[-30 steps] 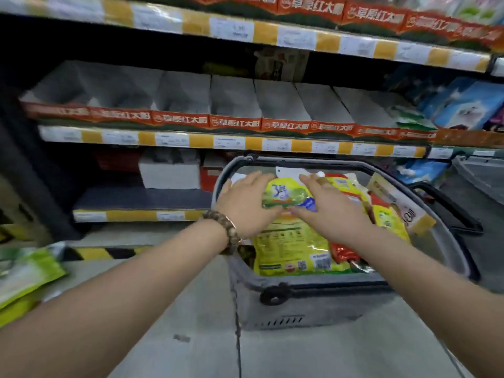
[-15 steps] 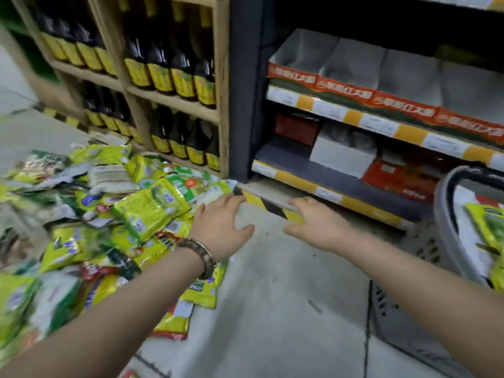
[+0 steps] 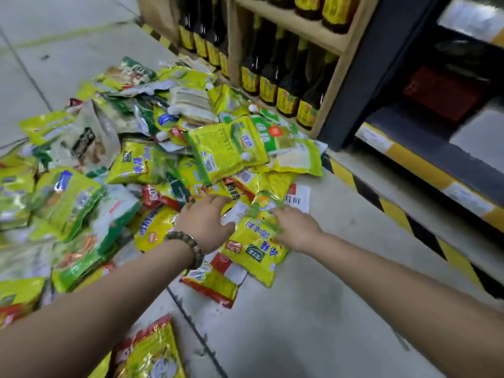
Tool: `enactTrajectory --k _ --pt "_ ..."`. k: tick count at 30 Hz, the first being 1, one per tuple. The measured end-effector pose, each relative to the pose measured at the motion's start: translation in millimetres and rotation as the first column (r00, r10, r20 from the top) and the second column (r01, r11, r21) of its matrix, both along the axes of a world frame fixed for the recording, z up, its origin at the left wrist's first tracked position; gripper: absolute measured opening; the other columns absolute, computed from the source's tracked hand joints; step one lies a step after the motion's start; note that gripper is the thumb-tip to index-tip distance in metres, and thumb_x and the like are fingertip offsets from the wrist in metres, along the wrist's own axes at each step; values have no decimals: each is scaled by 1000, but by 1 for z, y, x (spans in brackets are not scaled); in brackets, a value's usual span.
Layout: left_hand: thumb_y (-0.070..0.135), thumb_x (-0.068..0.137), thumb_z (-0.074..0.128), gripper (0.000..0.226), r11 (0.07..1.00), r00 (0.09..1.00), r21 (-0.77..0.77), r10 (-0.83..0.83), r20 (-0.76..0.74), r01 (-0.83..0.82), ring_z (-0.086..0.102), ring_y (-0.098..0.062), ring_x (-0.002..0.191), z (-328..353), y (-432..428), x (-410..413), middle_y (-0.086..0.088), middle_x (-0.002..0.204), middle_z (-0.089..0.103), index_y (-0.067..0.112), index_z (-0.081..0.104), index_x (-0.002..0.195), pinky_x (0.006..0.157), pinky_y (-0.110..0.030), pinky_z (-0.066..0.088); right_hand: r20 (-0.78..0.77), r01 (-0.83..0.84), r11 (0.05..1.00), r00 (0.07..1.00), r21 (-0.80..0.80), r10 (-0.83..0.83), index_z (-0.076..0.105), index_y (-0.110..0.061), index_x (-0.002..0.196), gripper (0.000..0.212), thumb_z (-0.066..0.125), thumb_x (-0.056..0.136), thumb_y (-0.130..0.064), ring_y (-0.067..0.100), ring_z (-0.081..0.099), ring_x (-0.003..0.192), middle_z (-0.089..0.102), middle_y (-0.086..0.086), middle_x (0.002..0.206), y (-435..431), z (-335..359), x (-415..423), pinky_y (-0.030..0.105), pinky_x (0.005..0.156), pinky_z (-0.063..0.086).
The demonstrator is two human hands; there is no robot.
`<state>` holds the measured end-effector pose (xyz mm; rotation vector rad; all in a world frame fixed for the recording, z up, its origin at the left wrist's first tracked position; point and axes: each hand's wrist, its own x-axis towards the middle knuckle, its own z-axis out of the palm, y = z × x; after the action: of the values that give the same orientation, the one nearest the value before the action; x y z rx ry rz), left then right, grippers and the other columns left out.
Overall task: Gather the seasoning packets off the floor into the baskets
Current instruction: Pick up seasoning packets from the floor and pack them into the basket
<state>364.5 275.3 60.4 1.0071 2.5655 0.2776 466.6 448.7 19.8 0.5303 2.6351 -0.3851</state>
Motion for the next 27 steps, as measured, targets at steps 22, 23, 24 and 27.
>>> enactTrajectory --k 22,23,24,27 --pt "32 82 69 51 527 321 134 282 904 -840 60 -17 100 -58 -59 52 1 110 61 20 48 126 87 -31 45 -221 240 724 850 -647 -479 53 -12 116 46 70 82 -38 23 51 107 54 10 113 -15 -29 -9 36 84 45" --pt "35 80 69 54 491 261 104 265 928 -865 60 -21 104 -58 -57 54 -3 116 60 22 45 127 90 -35 44 -142 295 612 814 -734 -563 50 -10 127 60 71 80 -40 22 52 115 54 7 124 -26 -28 -6 37 89 47" --pt "37 75 69 58 463 224 88 247 943 -882 61 -24 104 -56 -53 56 -6 118 60 20 46 126 91 -38 45 -69 320 496 783 -807 -618 51 -9 128 63 72 78 -41 24 54 117 55 8 130 -35 -28 -4 38 93 48" --pt "26 64 75 56 414 200 94 219 955 -905 66 -27 90 -54 -44 59 -10 102 69 7 58 115 86 -41 51 20 304 297 730 -905 -684 64 -18 102 17 68 85 -20 28 66 98 69 13 112 -60 -27 1 45 91 52"
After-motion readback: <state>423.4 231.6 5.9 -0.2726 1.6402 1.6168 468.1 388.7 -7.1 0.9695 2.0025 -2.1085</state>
